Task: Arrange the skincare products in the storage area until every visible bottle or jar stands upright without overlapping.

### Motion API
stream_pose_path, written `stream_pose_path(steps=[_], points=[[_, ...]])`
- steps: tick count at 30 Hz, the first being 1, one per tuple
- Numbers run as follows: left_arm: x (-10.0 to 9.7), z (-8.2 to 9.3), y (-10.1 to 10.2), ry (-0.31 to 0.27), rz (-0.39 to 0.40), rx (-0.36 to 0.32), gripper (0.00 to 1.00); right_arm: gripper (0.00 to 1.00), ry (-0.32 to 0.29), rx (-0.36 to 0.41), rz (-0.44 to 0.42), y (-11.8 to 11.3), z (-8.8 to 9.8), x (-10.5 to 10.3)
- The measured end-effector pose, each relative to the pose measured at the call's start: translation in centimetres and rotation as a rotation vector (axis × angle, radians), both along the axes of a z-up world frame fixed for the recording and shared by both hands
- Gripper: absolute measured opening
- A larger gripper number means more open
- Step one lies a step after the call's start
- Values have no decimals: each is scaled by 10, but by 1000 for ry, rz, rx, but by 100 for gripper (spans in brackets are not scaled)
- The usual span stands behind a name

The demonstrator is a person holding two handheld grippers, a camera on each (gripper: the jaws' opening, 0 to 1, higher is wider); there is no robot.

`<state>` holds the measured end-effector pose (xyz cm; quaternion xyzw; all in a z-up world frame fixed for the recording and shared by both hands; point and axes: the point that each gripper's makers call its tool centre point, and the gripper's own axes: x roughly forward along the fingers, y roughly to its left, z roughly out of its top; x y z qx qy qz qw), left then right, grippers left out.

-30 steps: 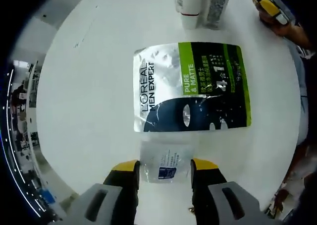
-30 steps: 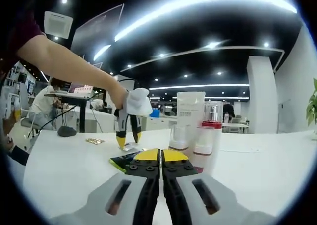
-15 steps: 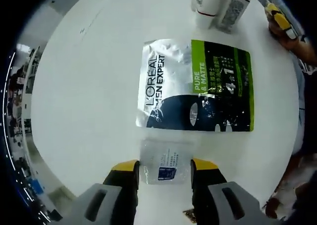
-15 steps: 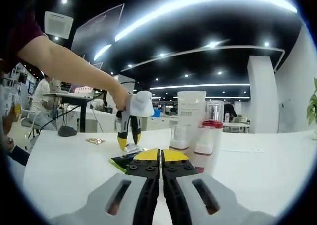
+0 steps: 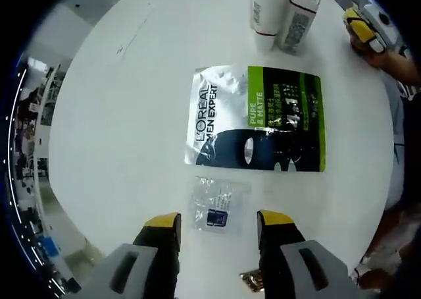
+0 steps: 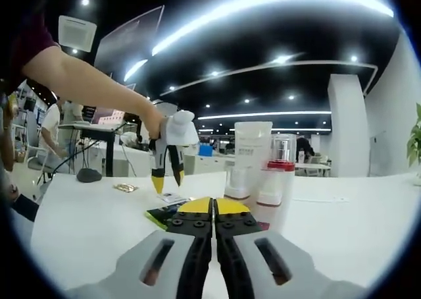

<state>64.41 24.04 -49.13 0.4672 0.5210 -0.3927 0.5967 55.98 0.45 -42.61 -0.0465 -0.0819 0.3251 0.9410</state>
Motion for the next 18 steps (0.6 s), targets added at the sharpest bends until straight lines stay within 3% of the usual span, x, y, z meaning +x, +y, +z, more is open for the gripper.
stream_pose_path(steps=[2, 6, 9, 14, 18], points=[[-4, 3, 12, -3, 11, 12, 49, 0, 2, 3, 1, 0, 0, 0], [-22, 4, 59, 19, 90, 73, 50, 0, 3, 10, 1, 0, 1, -2], [-41, 1, 79, 55, 165, 48, 52, 0, 3, 9, 6, 1, 1, -3], [-59, -5, 97, 53, 208, 7, 56, 0, 1, 0, 14, 3, 0, -5], [-75, -22, 105, 78, 233, 4, 58, 0, 2, -1, 17, 6, 1, -7]])
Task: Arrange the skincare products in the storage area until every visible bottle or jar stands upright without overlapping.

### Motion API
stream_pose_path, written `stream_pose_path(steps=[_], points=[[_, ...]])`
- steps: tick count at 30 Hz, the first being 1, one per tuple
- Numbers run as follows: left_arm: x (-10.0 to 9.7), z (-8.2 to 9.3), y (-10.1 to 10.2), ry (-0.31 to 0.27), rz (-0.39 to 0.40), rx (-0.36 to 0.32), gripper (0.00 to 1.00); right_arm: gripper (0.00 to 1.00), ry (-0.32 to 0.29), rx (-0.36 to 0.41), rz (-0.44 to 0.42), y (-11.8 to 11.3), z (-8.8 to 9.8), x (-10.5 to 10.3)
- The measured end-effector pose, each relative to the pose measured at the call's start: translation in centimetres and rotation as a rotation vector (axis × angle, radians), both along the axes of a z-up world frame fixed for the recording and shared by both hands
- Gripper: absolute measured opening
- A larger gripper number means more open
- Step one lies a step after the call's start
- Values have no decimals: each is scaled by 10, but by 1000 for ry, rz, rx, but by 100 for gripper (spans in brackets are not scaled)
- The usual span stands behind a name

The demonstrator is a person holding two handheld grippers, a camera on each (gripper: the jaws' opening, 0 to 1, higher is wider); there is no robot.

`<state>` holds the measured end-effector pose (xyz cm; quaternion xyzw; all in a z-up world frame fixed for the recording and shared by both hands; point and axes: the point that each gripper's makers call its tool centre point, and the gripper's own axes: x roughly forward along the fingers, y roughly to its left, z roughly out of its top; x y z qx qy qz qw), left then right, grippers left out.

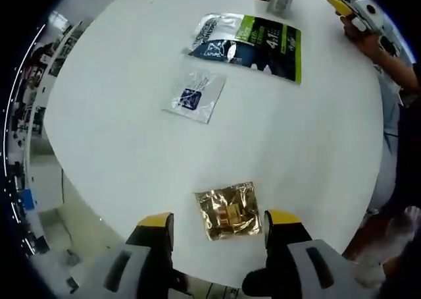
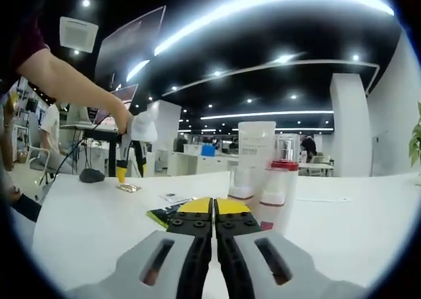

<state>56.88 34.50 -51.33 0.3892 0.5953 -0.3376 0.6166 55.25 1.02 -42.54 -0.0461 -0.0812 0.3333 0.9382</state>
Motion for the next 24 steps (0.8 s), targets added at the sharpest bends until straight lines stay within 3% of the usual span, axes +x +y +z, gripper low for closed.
stream_pose_path(steps=[4, 8, 24], points=[[-11, -14, 1, 24, 13, -27, 60, 0, 2, -5, -2, 0, -1, 0], [-6, -11, -1, -4, 21, -57, 59, 0, 4, -15, -3, 0, -2, 1], [-6, -12, -3, 27, 72, -114, 47, 0, 10, -30, -2, 0, -5, 3]])
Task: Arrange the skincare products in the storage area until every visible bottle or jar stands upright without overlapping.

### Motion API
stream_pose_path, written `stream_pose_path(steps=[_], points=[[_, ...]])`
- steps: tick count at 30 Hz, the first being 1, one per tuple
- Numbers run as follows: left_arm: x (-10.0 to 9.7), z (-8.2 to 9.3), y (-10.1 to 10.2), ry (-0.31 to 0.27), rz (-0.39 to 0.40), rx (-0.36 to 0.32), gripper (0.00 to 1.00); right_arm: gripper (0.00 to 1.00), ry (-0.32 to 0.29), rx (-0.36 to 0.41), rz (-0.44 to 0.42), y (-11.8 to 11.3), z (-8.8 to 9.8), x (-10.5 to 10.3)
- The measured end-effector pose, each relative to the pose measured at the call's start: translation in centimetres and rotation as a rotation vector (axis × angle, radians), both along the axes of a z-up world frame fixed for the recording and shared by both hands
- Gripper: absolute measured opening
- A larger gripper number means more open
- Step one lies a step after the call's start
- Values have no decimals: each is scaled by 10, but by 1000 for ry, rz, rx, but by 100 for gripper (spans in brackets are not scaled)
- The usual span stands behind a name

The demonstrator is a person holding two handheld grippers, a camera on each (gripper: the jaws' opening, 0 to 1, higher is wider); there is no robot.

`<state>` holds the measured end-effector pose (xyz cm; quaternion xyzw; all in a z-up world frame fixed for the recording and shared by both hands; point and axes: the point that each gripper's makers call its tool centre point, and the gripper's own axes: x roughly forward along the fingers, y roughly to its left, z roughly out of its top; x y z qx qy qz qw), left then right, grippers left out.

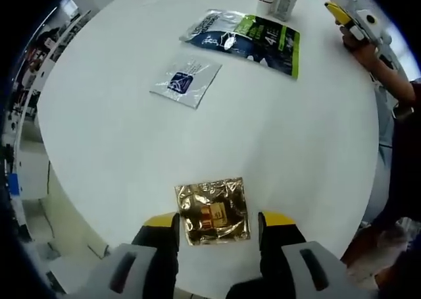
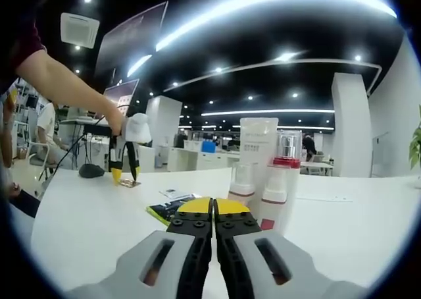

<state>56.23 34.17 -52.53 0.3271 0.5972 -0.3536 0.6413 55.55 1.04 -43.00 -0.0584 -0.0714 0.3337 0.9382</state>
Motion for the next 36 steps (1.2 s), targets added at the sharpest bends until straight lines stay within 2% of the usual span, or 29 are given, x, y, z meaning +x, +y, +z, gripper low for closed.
stream_pose_path(steps=[5, 12, 16, 19, 25, 27, 31, 36], points=[[-2, 0, -2, 1, 15, -1, 41, 0, 1, -3, -1, 0, -1, 1], [-7, -1, -4, 2, 19, 0, 40, 0, 4, -8, -1, 1, -2, 1], [-14, 1, -10, 6, -7, -2, 40, 0, 5, -10, 0, 1, -2, 1], [-12, 6, -17, -8, -34, -12, 40, 0, 5, -12, 0, 1, -3, 1], [-8, 16, -40, -27, -159, -9, 40, 0, 6, -10, 0, 1, -3, 1], [-3, 19, -59, -44, -221, -13, 40, 0, 5, -11, 0, 1, -3, 1], [1, 18, -79, -51, -321, 18, 40, 0, 5, -7, 0, 0, -2, 1], [7, 13, -101, -70, -395, 42, 40, 0, 5, -10, 1, 1, -3, 1]])
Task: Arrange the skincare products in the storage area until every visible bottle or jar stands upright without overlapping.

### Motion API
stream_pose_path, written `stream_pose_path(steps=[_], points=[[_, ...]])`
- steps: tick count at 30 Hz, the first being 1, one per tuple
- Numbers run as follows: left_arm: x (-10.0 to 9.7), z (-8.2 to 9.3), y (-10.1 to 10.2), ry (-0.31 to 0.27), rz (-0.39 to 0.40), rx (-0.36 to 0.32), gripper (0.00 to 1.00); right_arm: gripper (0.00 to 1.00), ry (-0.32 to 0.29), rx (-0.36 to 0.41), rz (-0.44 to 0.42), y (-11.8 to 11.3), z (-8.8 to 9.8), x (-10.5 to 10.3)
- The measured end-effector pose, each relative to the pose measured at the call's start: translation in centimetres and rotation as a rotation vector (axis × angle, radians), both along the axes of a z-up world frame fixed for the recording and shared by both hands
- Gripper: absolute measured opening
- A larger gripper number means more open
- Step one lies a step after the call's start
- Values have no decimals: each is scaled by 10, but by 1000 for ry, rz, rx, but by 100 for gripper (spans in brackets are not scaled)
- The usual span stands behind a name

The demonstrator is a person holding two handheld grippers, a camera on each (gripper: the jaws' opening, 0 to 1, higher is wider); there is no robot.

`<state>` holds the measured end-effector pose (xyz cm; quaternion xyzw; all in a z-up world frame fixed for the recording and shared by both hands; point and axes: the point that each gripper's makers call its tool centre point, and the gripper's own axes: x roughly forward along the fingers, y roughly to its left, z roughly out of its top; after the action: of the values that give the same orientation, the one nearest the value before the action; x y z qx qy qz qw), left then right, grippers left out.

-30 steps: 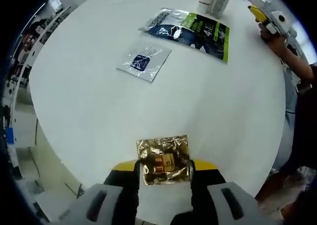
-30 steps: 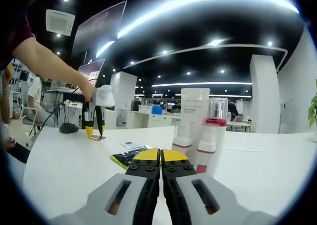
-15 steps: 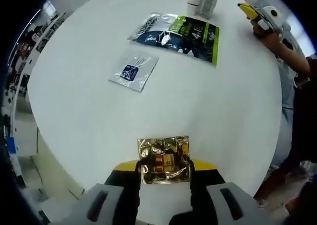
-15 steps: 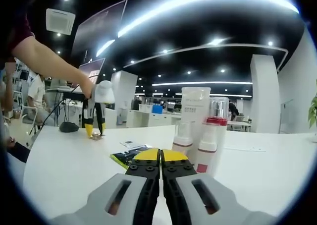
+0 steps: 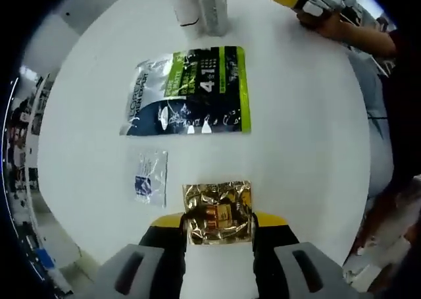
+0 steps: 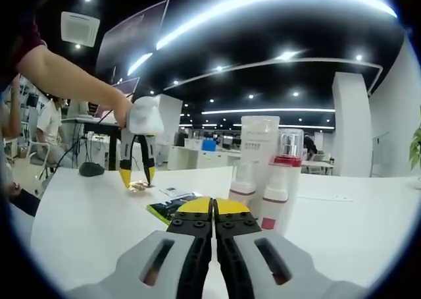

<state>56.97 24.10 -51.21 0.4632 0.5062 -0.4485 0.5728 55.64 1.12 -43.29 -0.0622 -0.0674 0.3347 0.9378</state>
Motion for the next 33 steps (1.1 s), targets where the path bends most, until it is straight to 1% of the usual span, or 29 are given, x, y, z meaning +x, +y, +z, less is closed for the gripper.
stream_pose_path(steps=[2, 3, 4, 6, 8, 10, 11, 13, 14, 15, 17, 18, 22, 24, 28, 33], points=[[2, -2, -7, 3, -16, 7, 40, 0, 0, 3, 0, 0, 0, 0], [3, -3, -8, 3, -24, 19, 40, 0, 1, 3, 1, 0, 0, 0], [6, -4, -8, -3, -48, 49, 40, 0, 0, 0, 2, 1, 0, 0], [9, -5, -11, -3, -58, 63, 40, 0, -2, -1, 6, 1, 0, -1], [12, -5, -16, 2, -59, 61, 40, 0, -2, -1, 5, 1, 0, -1], [14, -6, -21, 9, -51, 44, 40, 0, -1, 2, 5, 1, 0, 0], [14, -7, -21, 22, -47, 48, 40, 0, -1, 2, 6, 1, 0, 0], [16, -9, -20, 23, -56, 70, 40, 0, -1, 1, 9, 2, 0, -1], [16, -10, -20, 27, -47, 71, 40, 0, 0, 4, 13, 2, 0, -1], [13, -12, -20, 47, -33, 72, 40, 0, 0, 5, 13, 2, 0, -1], [11, -14, -21, 58, -38, 73, 40, 0, 1, 7, 10, 1, 0, -1], [12, -12, -21, 53, -45, 72, 40, 0, 1, 6, 10, 1, 0, -1], [10, -12, -21, 63, -53, 72, 40, 0, 1, 5, 12, 2, 0, -1], [9, -12, -23, 70, -98, 83, 40, 0, 1, 7, 13, 2, 1, -1], [10, -13, -24, 78, -105, 107, 41, 0, 2, 7, 11, 1, 0, 0], [11, -12, -23, 71, -90, 101, 41, 0, 2, 2, 11, 2, 0, 0]])
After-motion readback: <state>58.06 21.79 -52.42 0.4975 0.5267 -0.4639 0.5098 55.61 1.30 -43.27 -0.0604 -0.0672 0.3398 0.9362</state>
